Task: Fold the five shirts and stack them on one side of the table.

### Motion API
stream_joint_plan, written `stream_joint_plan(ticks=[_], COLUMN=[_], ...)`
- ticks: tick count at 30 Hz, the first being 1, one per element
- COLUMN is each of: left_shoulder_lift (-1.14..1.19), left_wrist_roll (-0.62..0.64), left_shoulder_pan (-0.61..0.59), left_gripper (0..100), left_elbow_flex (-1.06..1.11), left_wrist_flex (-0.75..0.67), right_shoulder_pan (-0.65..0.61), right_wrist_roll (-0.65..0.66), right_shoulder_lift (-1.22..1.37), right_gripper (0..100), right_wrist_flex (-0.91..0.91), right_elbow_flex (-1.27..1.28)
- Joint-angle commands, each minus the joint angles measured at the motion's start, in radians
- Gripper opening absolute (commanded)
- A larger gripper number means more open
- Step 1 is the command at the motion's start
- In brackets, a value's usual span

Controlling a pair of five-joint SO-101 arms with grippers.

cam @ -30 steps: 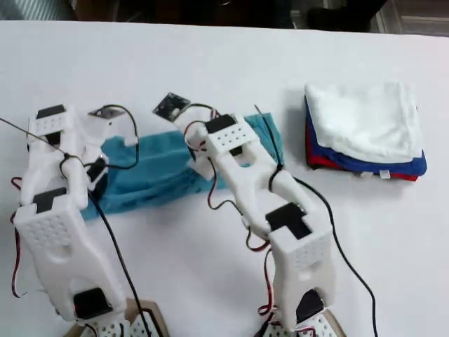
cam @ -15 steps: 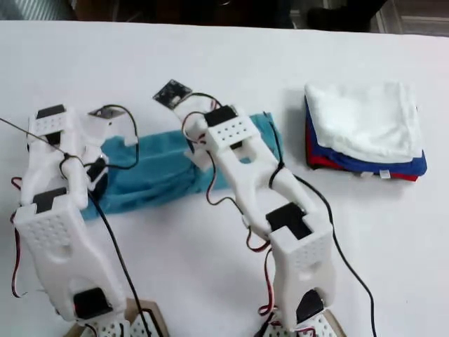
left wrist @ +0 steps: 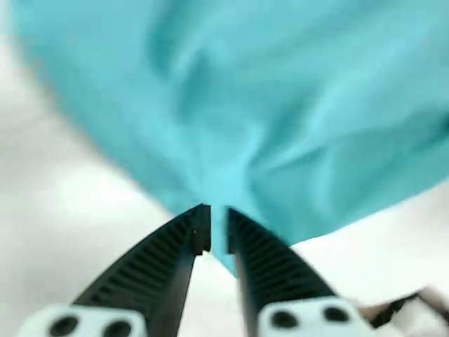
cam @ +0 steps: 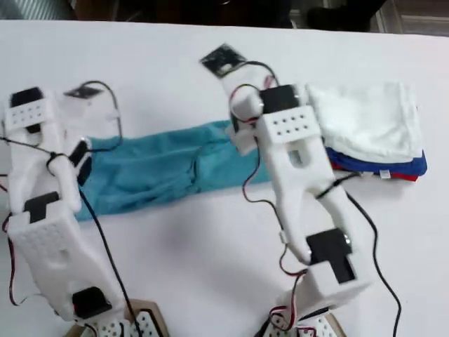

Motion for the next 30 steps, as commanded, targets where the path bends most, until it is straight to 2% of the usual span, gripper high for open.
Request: stream_joint_plan(ticks=[1, 7, 15, 19, 24, 26, 30], left_shoulder_lift=[-0.028, 0.135, 0.316, 0.381, 0.428, 0.446, 0.493], left_wrist_roll=[0.126, 0.288, 0.439, 0.44, 0.434, 0.391, 0.339], left_shoulder_pan=[-0.052, -0.066, -0.063, -0.029, 0.068, 0.097, 0.109], left_gripper=[27, 27, 27, 27, 26, 23, 8], left_elbow_flex=[-0.041, -0.093, -0.254, -0.288, -0.343, -0.351, -0.349], left_wrist_flex=[-0.051, -0.164, -0.152, -0.089, 0.025, 0.043, 0.048], right_shoulder_pan=[0.036, 0.035, 0.038, 0.038, 0.044, 0.068, 0.173], right_wrist_roll=[0.012, 0.091, 0.144, 0.144, 0.144, 0.144, 0.143], right_shoulder_lift=[-0.11, -0.239, -0.383, -0.417, -0.424, -0.435, -0.521], right_gripper=[2.0, 2.0, 2.0, 2.0, 2.0, 2.0, 2.0], right_wrist_flex=[0.008, 0.004, 0.004, 0.004, -0.016, -0.013, -0.01], right_elbow_flex=[0.049, 0.196, 0.339, 0.364, 0.358, 0.356, 0.362])
